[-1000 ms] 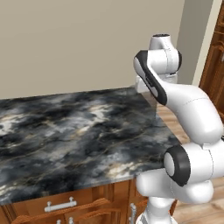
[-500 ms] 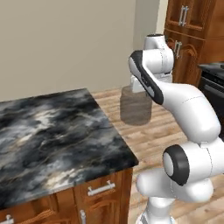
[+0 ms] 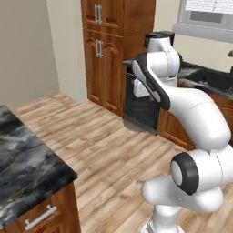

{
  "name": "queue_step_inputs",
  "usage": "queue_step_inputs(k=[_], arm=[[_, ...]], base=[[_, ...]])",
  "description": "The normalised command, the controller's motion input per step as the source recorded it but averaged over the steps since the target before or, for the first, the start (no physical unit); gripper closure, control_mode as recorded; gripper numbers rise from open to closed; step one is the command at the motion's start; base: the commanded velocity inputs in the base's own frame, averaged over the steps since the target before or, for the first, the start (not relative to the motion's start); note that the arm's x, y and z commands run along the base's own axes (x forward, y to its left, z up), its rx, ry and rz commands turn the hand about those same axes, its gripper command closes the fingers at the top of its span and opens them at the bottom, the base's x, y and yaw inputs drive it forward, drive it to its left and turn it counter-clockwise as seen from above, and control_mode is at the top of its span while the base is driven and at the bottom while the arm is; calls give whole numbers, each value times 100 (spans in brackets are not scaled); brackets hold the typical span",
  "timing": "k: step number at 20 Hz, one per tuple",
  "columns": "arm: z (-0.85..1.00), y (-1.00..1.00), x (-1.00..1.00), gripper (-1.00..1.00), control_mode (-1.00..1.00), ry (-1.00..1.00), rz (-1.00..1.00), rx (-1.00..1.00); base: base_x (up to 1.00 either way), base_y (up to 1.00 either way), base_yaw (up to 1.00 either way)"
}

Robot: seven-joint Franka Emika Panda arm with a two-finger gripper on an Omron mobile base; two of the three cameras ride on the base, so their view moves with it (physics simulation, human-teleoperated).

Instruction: Pick the jar and kettle and place them in the sink. Then turn on the water.

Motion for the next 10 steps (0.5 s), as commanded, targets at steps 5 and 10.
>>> queue_step_inputs(k=[5, 10], arm=[[0, 0, 0, 100, 100, 0, 0, 0], [0, 0, 0, 100, 100, 0, 0, 0]], base=[[-2, -26, -68], [0, -13, -68]])
